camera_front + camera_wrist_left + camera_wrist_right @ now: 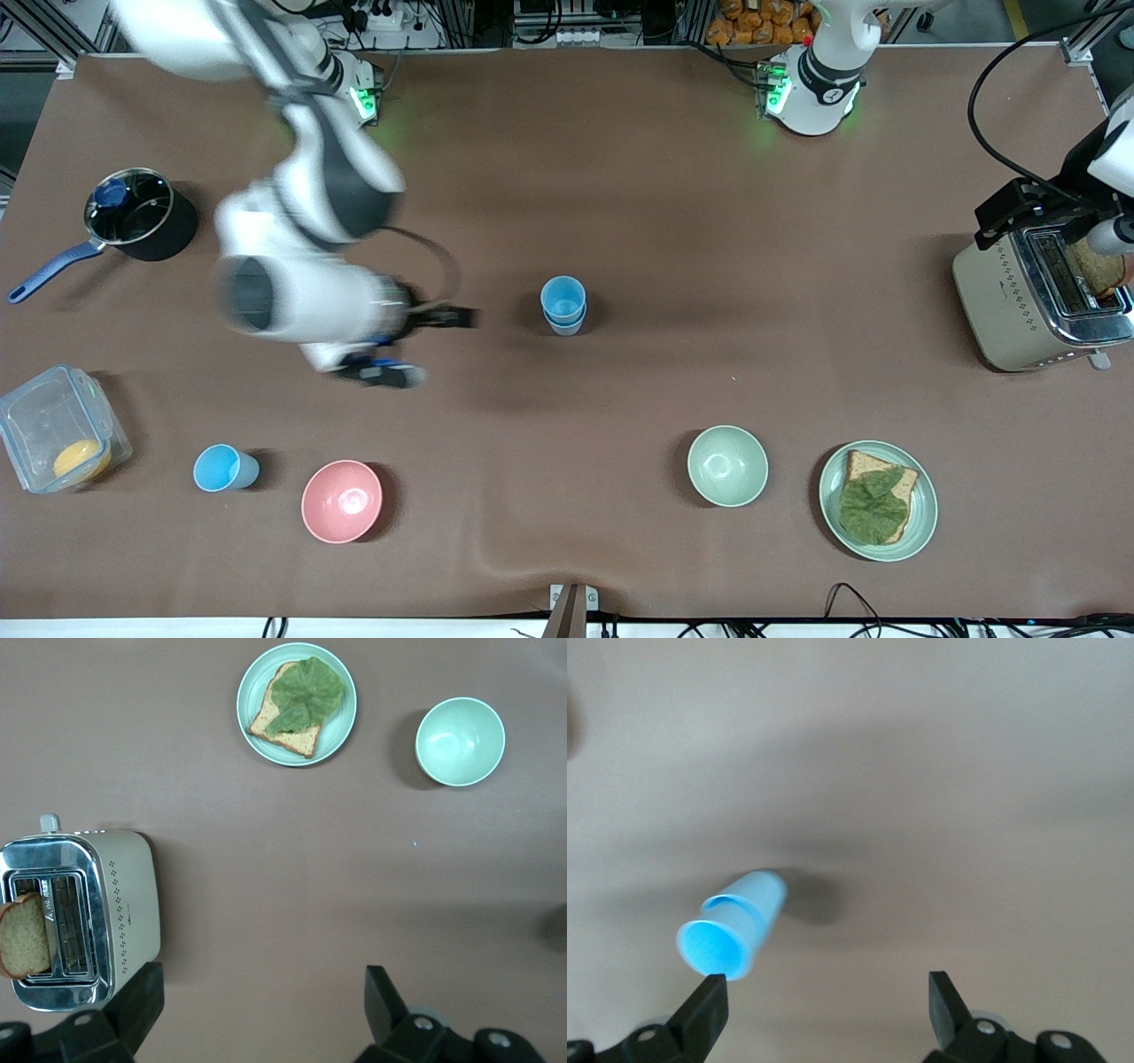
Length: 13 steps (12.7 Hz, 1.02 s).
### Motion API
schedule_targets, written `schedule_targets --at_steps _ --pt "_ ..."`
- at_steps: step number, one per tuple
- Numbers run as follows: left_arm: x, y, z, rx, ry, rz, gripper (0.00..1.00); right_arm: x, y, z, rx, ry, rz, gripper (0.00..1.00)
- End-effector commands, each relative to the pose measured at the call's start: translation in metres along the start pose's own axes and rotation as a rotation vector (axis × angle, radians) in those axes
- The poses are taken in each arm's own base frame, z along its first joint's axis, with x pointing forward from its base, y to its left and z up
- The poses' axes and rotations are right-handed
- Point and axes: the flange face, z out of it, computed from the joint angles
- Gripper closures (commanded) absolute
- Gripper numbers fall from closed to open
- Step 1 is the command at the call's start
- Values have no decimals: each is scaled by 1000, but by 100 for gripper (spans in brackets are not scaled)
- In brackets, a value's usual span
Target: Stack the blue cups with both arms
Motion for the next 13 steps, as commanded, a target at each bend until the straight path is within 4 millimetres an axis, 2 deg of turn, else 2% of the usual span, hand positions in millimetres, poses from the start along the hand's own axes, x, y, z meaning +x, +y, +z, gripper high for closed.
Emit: schedule_targets --at_steps 1,2,3,5,7,12,13 --pt "-8 6 -2 -32 -16 4 0 -3 91 -69 -110 81 -93 0" --pt "-10 8 0 -47 -38 1 0 -7 113 -85 -135 95 -123 0" --pt "-15 11 -2 -63 -53 2 0 -21 127 -97 -151 105 -129 0" --pt "-18 13 -1 -67 -70 5 0 -60 143 -120 -193 140 -117 0" --pt "-21 13 1 -65 -82 6 0 -84 157 -133 -217 156 -150 0" --pt "-20 17 3 -64 -88 11 0 -95 190 -162 -216 161 -164 0" --pt "-17 12 5 -64 -92 4 0 -100 194 -170 -216 171 -173 0"
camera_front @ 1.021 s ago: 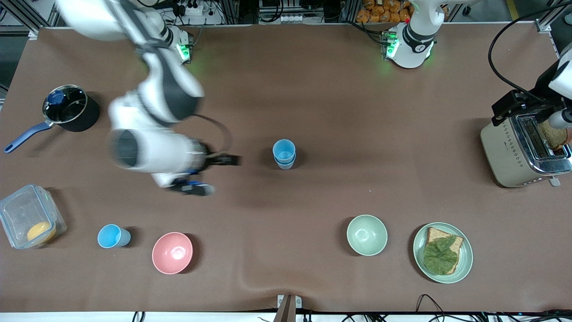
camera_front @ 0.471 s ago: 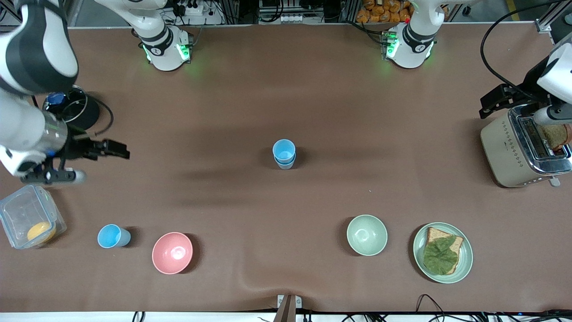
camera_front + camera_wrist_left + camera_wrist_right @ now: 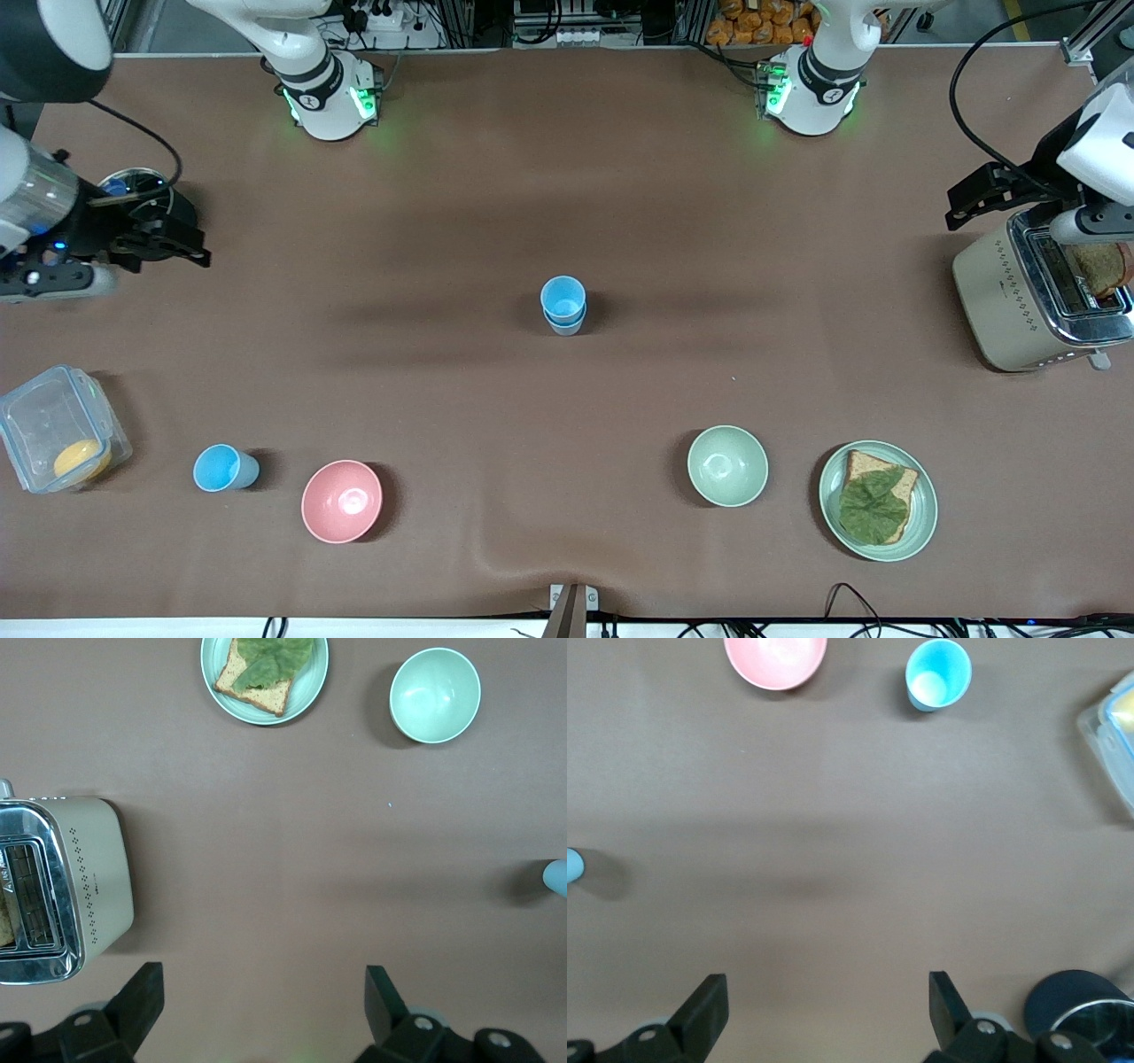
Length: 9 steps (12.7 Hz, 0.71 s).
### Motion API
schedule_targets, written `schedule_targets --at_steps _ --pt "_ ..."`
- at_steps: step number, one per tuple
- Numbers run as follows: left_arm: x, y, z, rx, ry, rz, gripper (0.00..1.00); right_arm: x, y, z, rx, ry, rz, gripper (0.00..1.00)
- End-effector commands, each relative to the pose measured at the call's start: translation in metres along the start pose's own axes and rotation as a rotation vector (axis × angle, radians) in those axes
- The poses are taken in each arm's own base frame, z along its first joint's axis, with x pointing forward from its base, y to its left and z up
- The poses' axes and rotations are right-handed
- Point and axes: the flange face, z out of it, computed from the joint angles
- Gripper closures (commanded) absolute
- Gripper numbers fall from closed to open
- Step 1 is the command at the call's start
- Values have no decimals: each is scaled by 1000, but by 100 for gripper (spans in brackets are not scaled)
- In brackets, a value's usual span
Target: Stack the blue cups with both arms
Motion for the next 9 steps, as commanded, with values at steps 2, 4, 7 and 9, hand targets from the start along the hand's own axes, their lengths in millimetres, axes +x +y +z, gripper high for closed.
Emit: schedule_targets --at_steps 2,4,7,9 --pt "-5 -4 0 -18 -10 -16 0 -13 10 -21 -15 23 -20 0" --pt "-5 -3 1 -17 -13 -16 0 -13 14 -33 -16 43 -11 0" --pt "-5 -6 -2 -14 -6 -16 0 -17 15 -56 -17 36 -7 0" --pt "-4 -6 -2 -12 -6 -18 0 -16 15 -67 -20 57 -4 0"
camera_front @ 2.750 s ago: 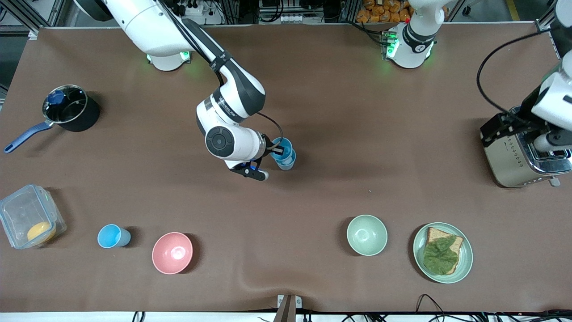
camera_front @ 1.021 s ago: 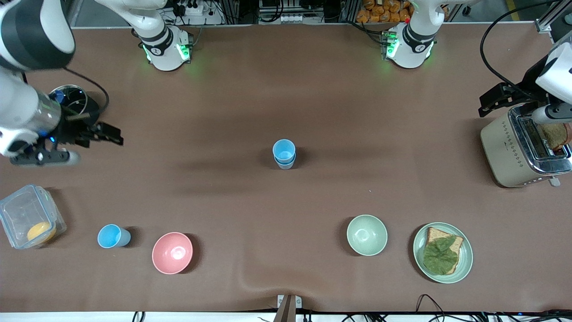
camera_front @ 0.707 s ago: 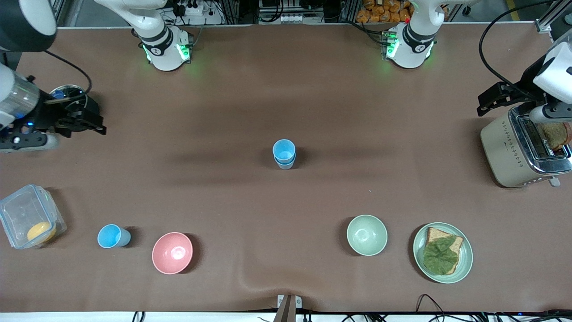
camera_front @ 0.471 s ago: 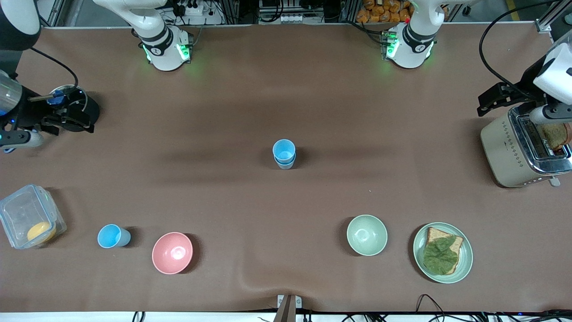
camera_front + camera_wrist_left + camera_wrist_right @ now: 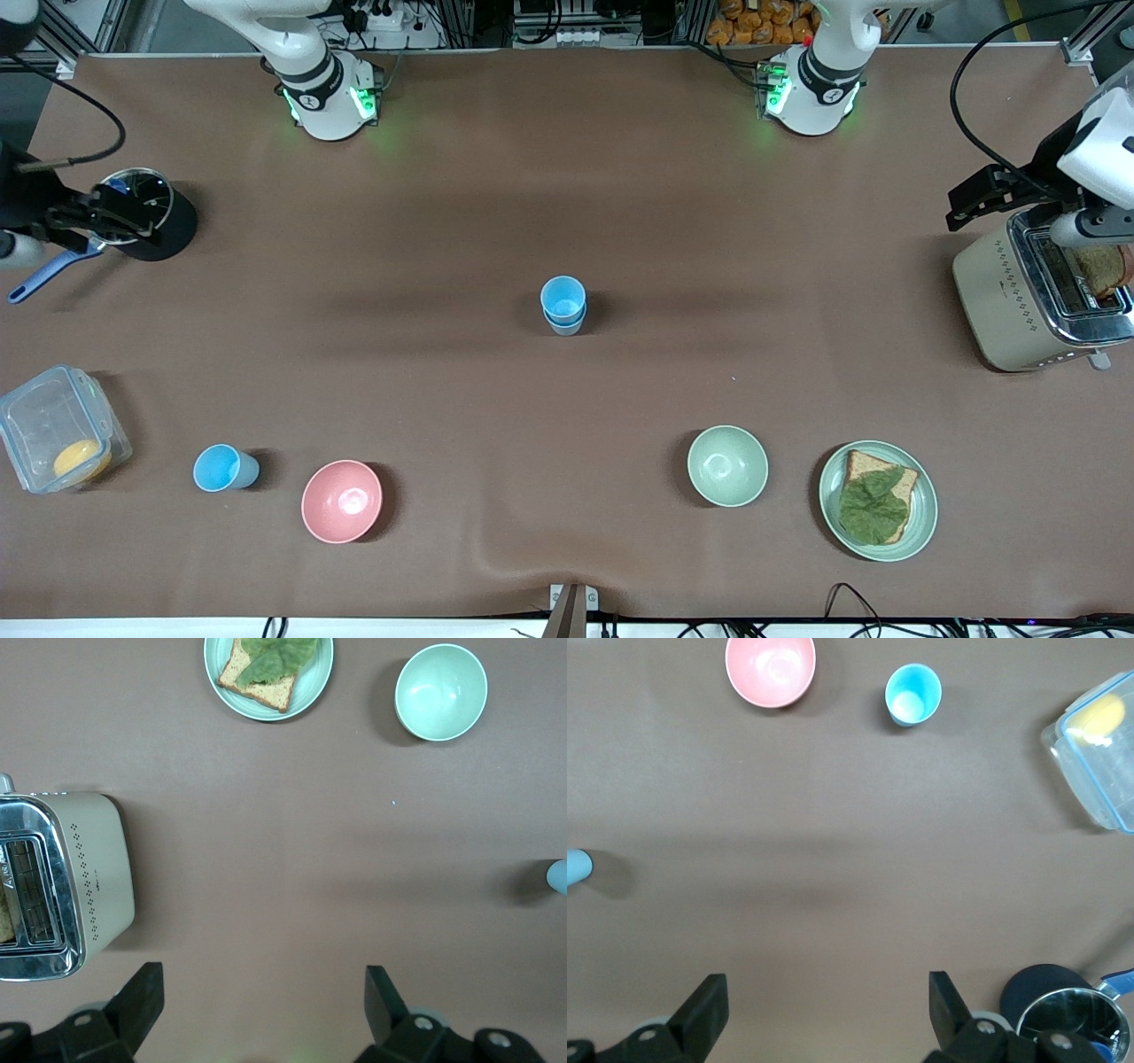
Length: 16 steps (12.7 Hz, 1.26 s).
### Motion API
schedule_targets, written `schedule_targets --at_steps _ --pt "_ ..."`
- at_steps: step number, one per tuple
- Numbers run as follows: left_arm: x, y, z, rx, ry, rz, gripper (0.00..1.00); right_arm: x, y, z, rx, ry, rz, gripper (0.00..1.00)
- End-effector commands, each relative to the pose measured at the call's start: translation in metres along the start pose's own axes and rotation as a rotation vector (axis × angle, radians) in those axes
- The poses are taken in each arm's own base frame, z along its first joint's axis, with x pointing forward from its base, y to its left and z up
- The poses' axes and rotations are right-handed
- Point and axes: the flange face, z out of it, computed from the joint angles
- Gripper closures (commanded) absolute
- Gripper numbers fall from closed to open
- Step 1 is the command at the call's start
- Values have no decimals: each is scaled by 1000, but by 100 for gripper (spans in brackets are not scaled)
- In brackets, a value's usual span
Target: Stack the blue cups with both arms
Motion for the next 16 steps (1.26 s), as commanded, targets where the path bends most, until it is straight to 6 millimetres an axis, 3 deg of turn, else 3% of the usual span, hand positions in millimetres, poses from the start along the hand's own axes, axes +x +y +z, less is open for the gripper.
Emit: schedule_targets --at_steps 1,16 --pt "-4 -1 -5 -16 0 -9 0 0 1 -10 -17 3 -2 0" --pt "-2 0 -11 -4 14 -2 0 -2 -3 -2 -30 -37 -6 0"
